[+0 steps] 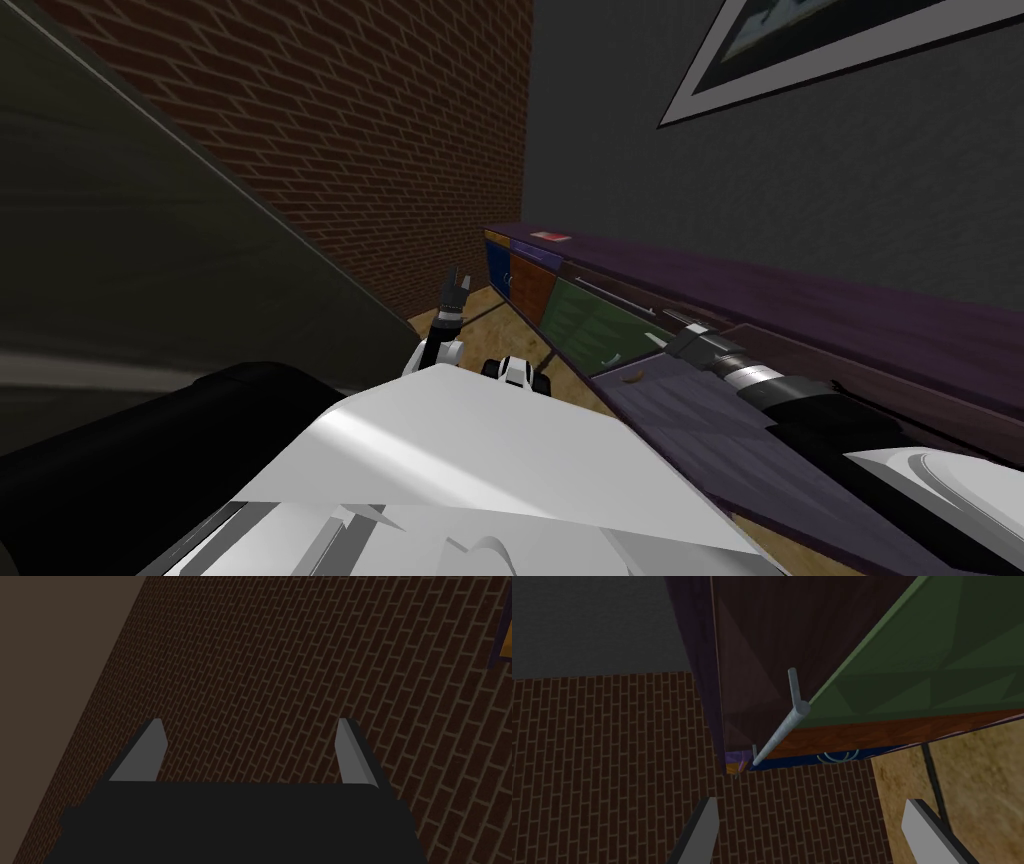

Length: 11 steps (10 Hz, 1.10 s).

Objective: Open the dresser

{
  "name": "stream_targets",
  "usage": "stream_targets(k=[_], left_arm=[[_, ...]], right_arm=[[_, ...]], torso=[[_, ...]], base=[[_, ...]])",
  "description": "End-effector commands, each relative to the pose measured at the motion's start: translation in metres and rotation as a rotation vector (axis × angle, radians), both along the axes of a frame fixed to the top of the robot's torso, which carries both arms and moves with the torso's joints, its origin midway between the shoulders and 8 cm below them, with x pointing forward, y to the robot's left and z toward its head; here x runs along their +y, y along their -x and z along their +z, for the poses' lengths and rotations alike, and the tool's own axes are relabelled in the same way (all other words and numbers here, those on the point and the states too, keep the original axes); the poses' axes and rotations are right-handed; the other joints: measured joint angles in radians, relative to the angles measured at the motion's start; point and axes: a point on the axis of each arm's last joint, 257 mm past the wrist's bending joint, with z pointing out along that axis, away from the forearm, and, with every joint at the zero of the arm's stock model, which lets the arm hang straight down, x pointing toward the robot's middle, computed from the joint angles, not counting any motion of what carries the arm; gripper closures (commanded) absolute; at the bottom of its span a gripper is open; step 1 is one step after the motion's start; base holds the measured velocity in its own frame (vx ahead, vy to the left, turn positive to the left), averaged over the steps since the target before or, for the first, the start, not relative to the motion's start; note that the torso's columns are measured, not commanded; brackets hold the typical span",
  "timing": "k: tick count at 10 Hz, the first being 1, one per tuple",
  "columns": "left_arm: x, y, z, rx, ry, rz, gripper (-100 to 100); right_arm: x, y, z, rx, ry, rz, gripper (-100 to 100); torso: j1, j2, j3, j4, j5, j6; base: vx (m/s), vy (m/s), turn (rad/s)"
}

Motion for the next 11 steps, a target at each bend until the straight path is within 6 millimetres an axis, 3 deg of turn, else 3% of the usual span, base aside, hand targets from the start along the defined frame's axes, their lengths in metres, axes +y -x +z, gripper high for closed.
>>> stream_targets(k=[1, 2, 7, 8, 9, 11], left_arm=[[0.000, 0.000, 0.000, 0.000, 0.000, 0.000, 0], [0.000, 0.000, 0.000, 0.000, 0.000, 0.000, 0], [0.000, 0.000, 0.000, 0.000, 0.000, 0.000, 0], [0.000, 0.000, 0.000, 0.000, 0.000, 0.000, 0], [0.000, 0.000, 0.000, 0.000, 0.000, 0.000, 0], [0.000, 0.000, 0.000, -0.001, 0.000, -0.001, 0]], right_arm=[[-0.006, -0.001, 0.000, -0.002, 0.005, -0.012, -100], [-0.005, -0.001, 0.000, -0.001, 0.004, -0.009, -100], [0.057, 0.014, -0.005, -0.002, -0.001, 0.134, -100], [0.050, 0.010, -0.004, -0.001, -0.002, 0.114, -100], [0.038, 0.009, -0.004, 0.000, 0.000, 0.091, 100], [0.020, 0.004, -0.003, 0.000, 0.002, 0.048, 100]], torso=[[0.002, 0.001, 0.000, 0.000, 0.001, 0.000], [0.004, 0.001, 0.001, 0.000, 0.001, 0.000], [0.002, -0.004, -0.003, -0.001, 0.001, -0.001], [0.001, -0.002, -0.001, -0.001, 0.000, -0.001], [0.000, 0.006, 0.003, 0.002, 0.000, -0.001], [-0.002, 0.007, 0.006, -0.003, -0.006, -0.001]], base=[[0.158, -0.107, 0.048], [0.070, -0.046, 0.015], [0.180, -0.001, -0.272], [0.099, 0.003, -0.039], [-0.075, -0.003, 0.259], [-0.166, -0.012, 0.285]])
